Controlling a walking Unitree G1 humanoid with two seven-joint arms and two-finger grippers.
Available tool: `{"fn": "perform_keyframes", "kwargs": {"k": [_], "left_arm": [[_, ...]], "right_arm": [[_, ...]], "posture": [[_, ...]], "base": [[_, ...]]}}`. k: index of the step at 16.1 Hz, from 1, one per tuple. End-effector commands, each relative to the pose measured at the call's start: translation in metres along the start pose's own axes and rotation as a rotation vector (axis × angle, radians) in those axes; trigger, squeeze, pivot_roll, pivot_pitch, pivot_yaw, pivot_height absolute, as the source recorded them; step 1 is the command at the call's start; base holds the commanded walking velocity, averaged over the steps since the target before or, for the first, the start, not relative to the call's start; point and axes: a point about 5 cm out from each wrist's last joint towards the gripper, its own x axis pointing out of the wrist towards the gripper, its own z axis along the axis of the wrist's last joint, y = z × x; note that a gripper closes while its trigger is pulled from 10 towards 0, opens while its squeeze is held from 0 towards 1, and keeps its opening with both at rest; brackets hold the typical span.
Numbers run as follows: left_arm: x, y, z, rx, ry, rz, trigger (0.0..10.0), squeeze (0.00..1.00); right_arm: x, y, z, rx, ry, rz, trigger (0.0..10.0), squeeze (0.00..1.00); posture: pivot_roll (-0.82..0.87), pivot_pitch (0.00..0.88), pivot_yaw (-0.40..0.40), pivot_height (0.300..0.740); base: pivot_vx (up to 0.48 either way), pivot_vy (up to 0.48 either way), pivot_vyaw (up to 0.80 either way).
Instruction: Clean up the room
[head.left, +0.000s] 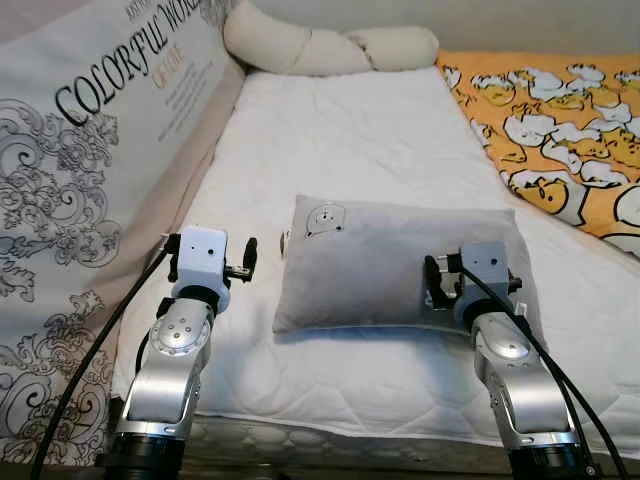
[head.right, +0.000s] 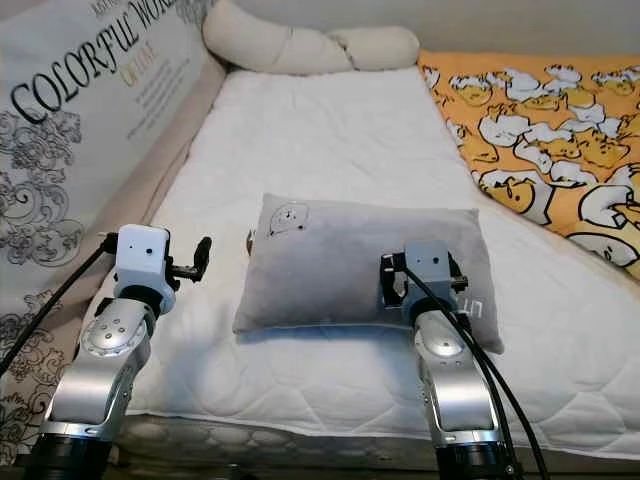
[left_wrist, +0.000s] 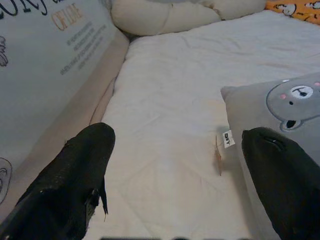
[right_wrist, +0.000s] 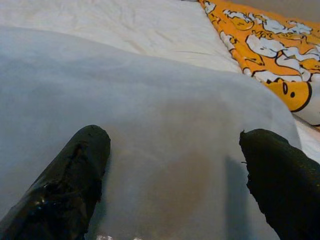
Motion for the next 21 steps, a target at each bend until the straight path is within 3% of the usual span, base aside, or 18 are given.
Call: {"fn": "perform_keyframes", "kwargs": {"k": [1,7,9,13,14,16,18,19,20,21], "left_arm": [[0.000,-0.001,-0.001,0.006,0.004,-0.008,10.0,0.00],[-0.004,-0.009,0.003,0.041,-0.020,-0.091,10.0,0.00],[-0.003,-0.017,0.004,0.036,-0.024,-0.227,10.0,0.00],[0.012,-0.040,0.009,0.108,-0.031,-0.492,10.0,0.00],[0.015,-0.044,0.009,0.120,-0.024,-0.530,10.0,0.00],[0.022,-0.069,0.007,0.194,-0.010,-0.702,10.0,0.00],[0.027,-0.091,0.000,0.246,0.024,-0.796,10.0,0.00],[0.026,-0.095,-0.003,0.263,0.032,-0.817,10.0,0.00],[0.026,-0.107,-0.008,0.278,0.058,-0.884,10.0,0.00],[0.025,-0.109,-0.009,0.278,0.064,-0.895,10.0,0.00]], "right_arm": [[0.002,-0.001,0.005,-0.001,-0.021,-0.001,10.0,0.00],[0.001,-0.009,-0.001,-0.022,-0.012,-0.023,10.0,0.00],[0.015,-0.058,0.002,-0.099,-0.022,-0.156,10.0,0.00],[0.025,-0.111,-0.011,-0.242,0.081,-0.317,10.0,0.00],[0.025,-0.117,-0.015,-0.252,0.106,-0.343,10.0,0.00],[0.026,-0.136,-0.039,-0.245,0.226,-0.443,10.0,0.00],[0.030,-0.122,-0.048,-0.169,0.244,-0.326,10.0,0.00],[0.031,-0.117,-0.048,-0.180,0.242,-0.293,10.0,0.00],[0.033,-0.099,-0.050,-0.214,0.236,-0.185,10.0,0.00],[0.033,-0.095,-0.050,-0.216,0.235,-0.167,10.0,0.00]], "posture": [[0.04,0.000,0.051,0.740],[0.05,0.000,0.049,0.740],[0.04,0.000,0.057,0.740],[0.02,0.000,0.058,0.740],[0.02,0.000,0.059,0.740],[0.00,0.000,0.075,0.740],[-0.01,0.000,0.082,0.740],[-0.01,0.000,0.082,0.740],[-0.02,0.000,0.081,0.740],[-0.02,0.000,0.081,0.740]], "base": [[0.000,0.000,0.00],[0.000,0.000,0.00],[0.000,0.000,0.00],[0.000,0.000,0.00],[0.000,0.000,0.00],[0.000,0.000,0.00],[0.000,0.000,0.00],[0.000,0.000,0.00],[0.000,0.000,0.00],[0.000,0.000,0.00]]}}
